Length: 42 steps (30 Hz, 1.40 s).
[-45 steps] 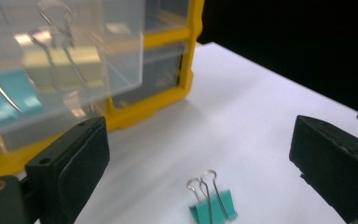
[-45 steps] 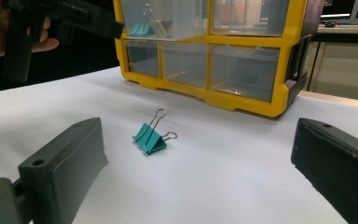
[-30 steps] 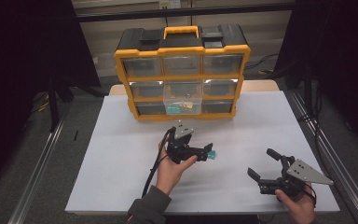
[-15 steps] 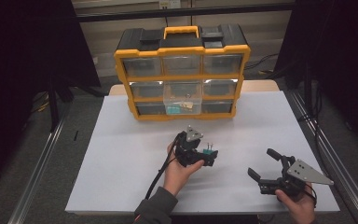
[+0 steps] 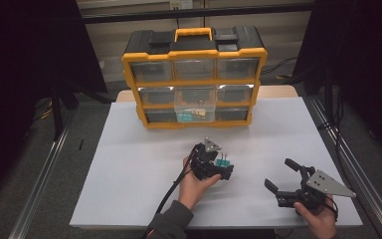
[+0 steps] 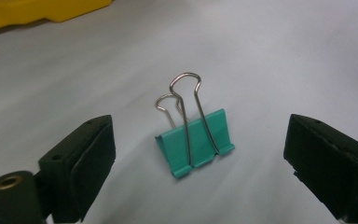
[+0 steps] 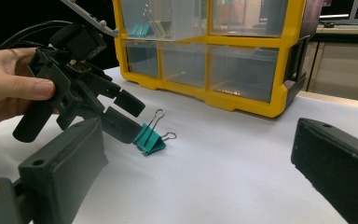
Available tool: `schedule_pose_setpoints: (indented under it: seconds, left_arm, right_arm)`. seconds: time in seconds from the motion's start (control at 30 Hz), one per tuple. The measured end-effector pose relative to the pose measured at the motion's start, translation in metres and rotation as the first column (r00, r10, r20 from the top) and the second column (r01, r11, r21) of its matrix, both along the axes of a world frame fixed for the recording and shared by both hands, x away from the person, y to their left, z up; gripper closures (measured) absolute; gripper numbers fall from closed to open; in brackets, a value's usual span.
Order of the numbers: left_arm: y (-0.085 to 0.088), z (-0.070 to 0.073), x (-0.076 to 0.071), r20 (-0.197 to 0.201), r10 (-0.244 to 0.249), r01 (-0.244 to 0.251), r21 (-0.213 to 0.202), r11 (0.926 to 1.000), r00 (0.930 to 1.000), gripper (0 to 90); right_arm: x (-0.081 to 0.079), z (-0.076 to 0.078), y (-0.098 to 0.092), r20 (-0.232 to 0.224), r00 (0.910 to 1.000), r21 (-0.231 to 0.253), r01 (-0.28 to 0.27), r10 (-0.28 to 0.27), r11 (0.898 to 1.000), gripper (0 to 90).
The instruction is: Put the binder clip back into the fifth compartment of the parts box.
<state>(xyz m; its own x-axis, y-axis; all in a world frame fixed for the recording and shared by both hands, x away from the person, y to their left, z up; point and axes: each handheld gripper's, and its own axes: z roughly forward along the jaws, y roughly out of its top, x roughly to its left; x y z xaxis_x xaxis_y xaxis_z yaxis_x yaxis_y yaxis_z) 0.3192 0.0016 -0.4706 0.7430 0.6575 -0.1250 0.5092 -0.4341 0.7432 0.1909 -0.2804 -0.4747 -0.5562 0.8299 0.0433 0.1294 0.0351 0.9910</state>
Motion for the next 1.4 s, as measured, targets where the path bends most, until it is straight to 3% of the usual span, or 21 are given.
schedule_pose_setpoints:
  seconds: [0.3,0.37,0.4,0.47,0.5,0.53,0.6,0.73,0.77,0.8,0.83,0.97,1.07,1.13,1.2,1.23,1.3,1.37,1.4]
  left_arm:
    - [-0.005,-0.005,-0.001,0.014,0.03,-0.03,0.022,0.9993,0.9995,16.4]
    - [-0.004,-0.005,0.0,0.005,0.009,-0.009,0.057,0.9983,1.0,17.9]
    - [-0.006,-0.008,0.0,0.008,0.027,-0.027,0.04,0.9988,0.9996,18.9]
    - [-0.007,-0.009,0.001,0.002,0.025,-0.025,0.058,0.998,0.9997,21.3]
    - [-0.008,-0.011,0.001,0.0,0.034,-0.034,0.04,0.9986,0.9994,22.2]
    - [-0.006,-0.011,0.002,0.001,0.015,-0.015,0.064,0.9978,0.9999,24.7]
    - [-0.008,-0.012,0.002,-0.004,0.036,-0.036,0.044,0.9984,0.9993,26.9]
    - [-0.008,-0.011,0.002,0.003,0.018,-0.018,0.039,0.9991,0.9998,30.7]
    - [-0.012,-0.012,0.0,-0.003,0.053,-0.053,-0.002,0.9986,0.9986,32.1]
    - [-0.01,-0.013,0.001,-0.008,0.028,-0.027,0.018,0.9995,0.9996,32.3]
    - [-0.011,-0.013,0.001,-0.013,0.046,-0.045,0.03,0.9985,0.9989,32.8]
    - [-0.014,-0.015,0.001,-0.014,0.069,-0.069,-0.007,0.9976,0.9975,32.3]
    - [-0.015,-0.016,0.0,0.003,0.071,-0.071,0.001,0.9974,0.9974,35.0]
    - [-0.011,-0.014,0.001,0.011,0.029,-0.03,0.05,0.9983,0.9995,39.5]
    - [-0.009,-0.013,0.002,0.006,0.022,-0.022,0.051,0.9985,0.9997,43.5]
    - [-0.011,-0.014,0.001,-0.006,0.045,-0.045,0.012,0.9989,0.999,44.4]
    - [-0.006,-0.012,0.004,-0.005,0.013,-0.013,0.034,0.9993,0.9999,49.6]
    - [-0.005,-0.01,0.003,-0.013,0.029,-0.029,0.005,0.9996,0.9995,49.9]
    - [-0.003,-0.009,0.004,-0.008,0.025,-0.025,0.023,0.9994,0.9996,50.0]
  right_arm:
    - [0.0,0.0,0.0,0.002,1.0,0.003,-0.001,0.001,1.0,2.3]
    - [0.0,0.0,0.0,0.002,1.0,0.004,0.0,0.0,1.0,2.4]
    - [0.0,0.0,0.0,0.004,1.0,0.002,0.0,0.0,1.0,2.4]
    - [0.0,0.0,0.0,0.004,1.0,0.0,-0.003,0.003,1.0,2.4]
    - [0.0,0.0,0.0,0.005,1.0,0.001,-0.002,0.002,1.0,2.4]
    - [0.0,0.0,0.0,0.004,1.0,0.002,-0.003,0.003,1.0,2.4]
    - [0.0,0.0,-0.001,0.002,1.0,0.004,-0.003,0.003,1.0,2.4]
    - [0.0,0.0,-0.001,0.002,1.0,0.003,0.0,0.0,1.0,2.4]
    - [0.0,0.0,-0.001,0.005,1.0,0.005,-0.002,0.002,1.0,2.4]
    - [0.0,0.0,-0.001,0.003,1.0,0.005,-0.004,0.004,1.0,2.4]
    - [0.0,0.0,-0.001,0.004,1.0,0.004,-0.004,0.004,1.0,2.4]
    - [0.001,0.0,-0.002,0.002,1.0,0.004,0.002,-0.002,1.0,2.4]
    - [0.001,0.0,-0.002,0.002,1.0,0.005,0.001,-0.001,1.0,2.4]
    - [0.001,0.0,-0.001,0.004,1.0,0.001,0.0,0.0,1.0,2.4]
    - [0.001,0.0,-0.001,0.004,1.0,0.002,-0.003,0.003,1.0,2.4]
    - [0.001,0.0,-0.001,0.004,1.0,0.001,-0.003,0.003,1.0,2.4]
    - [0.001,0.0,-0.001,0.004,1.0,0.001,0.0,0.0,1.0,2.4]
    - [0.001,0.0,-0.001,0.002,1.0,0.002,0.002,-0.002,1.0,2.4]
    - [0.001,0.0,-0.001,0.002,1.0,0.003,0.002,-0.002,1.0,2.4]
